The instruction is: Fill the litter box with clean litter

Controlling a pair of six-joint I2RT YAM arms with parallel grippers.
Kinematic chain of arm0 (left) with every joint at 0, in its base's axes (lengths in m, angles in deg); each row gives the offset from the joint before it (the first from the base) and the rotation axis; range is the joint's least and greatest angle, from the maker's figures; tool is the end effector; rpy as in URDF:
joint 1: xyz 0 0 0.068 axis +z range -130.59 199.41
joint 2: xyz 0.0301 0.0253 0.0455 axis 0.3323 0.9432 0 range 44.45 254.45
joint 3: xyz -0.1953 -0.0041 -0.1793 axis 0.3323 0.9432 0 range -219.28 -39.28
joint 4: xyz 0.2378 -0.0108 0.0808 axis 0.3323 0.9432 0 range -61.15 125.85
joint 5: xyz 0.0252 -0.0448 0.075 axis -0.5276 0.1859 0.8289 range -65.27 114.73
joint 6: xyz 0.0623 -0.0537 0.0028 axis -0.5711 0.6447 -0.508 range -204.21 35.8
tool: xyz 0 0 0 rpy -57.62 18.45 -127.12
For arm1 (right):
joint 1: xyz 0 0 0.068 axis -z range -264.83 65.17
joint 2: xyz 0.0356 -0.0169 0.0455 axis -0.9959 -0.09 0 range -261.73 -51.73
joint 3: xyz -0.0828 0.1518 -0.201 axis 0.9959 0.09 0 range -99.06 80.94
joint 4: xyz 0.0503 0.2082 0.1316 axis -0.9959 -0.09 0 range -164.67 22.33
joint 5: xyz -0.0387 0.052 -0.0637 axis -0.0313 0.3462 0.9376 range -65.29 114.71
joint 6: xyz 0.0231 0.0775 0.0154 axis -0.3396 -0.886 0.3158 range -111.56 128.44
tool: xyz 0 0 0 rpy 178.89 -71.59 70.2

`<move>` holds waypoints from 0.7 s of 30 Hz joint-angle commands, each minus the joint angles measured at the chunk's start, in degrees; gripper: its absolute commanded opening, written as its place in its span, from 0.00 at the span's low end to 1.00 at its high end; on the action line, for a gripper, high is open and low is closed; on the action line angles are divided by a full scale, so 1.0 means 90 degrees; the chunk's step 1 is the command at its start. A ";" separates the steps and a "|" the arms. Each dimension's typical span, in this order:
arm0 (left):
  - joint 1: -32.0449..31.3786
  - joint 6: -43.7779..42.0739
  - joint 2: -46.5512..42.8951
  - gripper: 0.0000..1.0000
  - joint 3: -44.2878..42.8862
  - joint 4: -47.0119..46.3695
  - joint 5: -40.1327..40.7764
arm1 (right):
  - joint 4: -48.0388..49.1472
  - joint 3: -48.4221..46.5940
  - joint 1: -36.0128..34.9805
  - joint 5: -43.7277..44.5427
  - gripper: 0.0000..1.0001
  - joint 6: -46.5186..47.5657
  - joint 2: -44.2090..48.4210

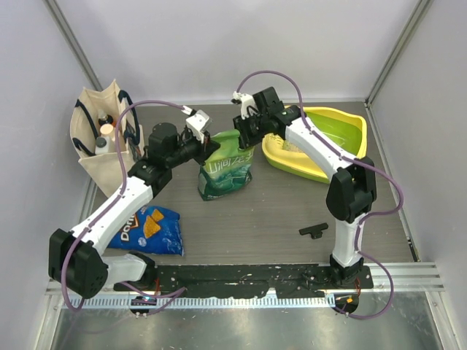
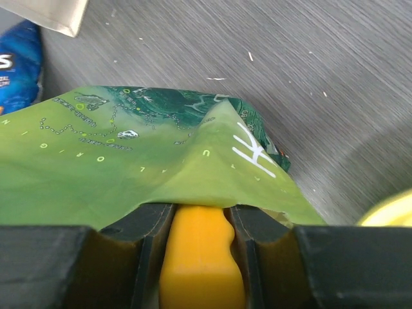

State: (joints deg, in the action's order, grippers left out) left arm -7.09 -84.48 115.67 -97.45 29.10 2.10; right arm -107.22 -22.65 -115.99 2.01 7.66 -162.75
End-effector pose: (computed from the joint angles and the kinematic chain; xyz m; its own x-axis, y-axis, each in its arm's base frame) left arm 0.2702 -0.1654 0.3292 -0.2025 0.1059 -0.9735 0.7479 0.6585 -0.0840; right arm 0.3686 0.2553 0.2792 -0.6352 -0.3693 -0.6784 -0.6940 0.6584 0.2913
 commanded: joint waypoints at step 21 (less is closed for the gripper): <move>-0.0034 -0.1248 -0.0071 0.00 -0.0841 -0.0995 -0.0249 | 0.1455 -0.0082 0.1694 -0.3523 0.01 -0.3546 -0.0877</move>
State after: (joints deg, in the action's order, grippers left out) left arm -7.16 -90.97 120.08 -100.91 28.48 1.62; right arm -96.73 -23.46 -103.44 -29.79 -17.19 -172.87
